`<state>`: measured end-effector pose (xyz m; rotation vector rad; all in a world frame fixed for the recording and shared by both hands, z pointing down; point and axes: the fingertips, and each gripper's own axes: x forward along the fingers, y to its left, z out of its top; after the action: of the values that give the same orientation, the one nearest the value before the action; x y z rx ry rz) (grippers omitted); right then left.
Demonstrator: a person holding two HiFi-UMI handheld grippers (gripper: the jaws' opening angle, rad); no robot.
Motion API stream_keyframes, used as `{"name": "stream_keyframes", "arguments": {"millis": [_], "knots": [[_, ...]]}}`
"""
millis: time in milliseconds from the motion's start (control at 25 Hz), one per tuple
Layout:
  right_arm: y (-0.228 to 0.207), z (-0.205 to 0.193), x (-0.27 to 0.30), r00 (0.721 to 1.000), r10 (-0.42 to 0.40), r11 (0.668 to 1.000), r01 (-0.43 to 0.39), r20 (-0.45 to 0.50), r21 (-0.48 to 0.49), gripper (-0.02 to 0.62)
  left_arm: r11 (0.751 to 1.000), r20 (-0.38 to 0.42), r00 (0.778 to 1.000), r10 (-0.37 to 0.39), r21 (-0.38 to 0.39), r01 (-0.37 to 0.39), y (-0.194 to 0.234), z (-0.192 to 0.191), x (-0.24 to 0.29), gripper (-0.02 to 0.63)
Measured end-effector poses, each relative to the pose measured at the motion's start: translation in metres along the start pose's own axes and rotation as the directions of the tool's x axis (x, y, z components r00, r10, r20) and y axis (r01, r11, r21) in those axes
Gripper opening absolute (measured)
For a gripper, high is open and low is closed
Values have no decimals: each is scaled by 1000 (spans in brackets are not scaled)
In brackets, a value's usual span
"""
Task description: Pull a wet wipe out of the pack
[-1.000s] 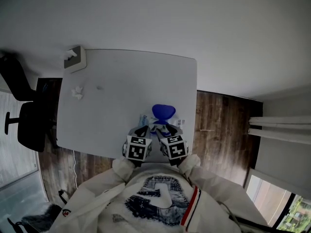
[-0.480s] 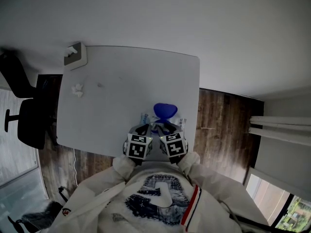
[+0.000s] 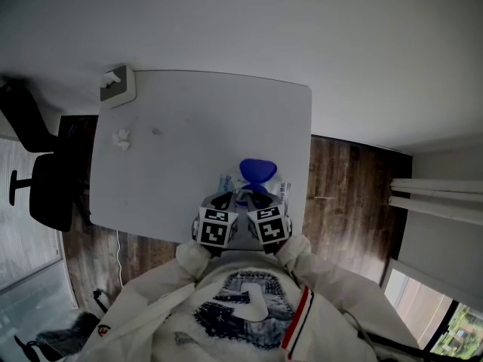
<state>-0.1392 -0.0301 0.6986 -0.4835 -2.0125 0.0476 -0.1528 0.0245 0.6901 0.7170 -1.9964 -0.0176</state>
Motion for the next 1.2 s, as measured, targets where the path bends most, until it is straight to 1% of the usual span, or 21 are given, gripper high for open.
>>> {"name": "stream_keyframes", "arguments": {"millis": [400, 600, 880, 1200], "knots": [[1, -2, -3, 1000, -2, 1000, 2, 26, 14, 29, 1000, 1, 1000, 9, -13, -9, -1, -7, -1, 12], [-5, 5, -6, 997, -28, 1000, 28, 77, 2, 28, 1000, 7, 1000, 3, -19, -3, -4, -9, -1, 12], [-2, 2, -14, 996, -19, 1000, 18, 85, 18, 18, 1000, 17, 1000, 9, -13, -9, -5, -10, -2, 12], [-8, 12, -27, 992, -25, 999, 20, 125, 36, 17, 1000, 10, 1000, 23, -9, -23, -4, -10, -3, 12]]}}
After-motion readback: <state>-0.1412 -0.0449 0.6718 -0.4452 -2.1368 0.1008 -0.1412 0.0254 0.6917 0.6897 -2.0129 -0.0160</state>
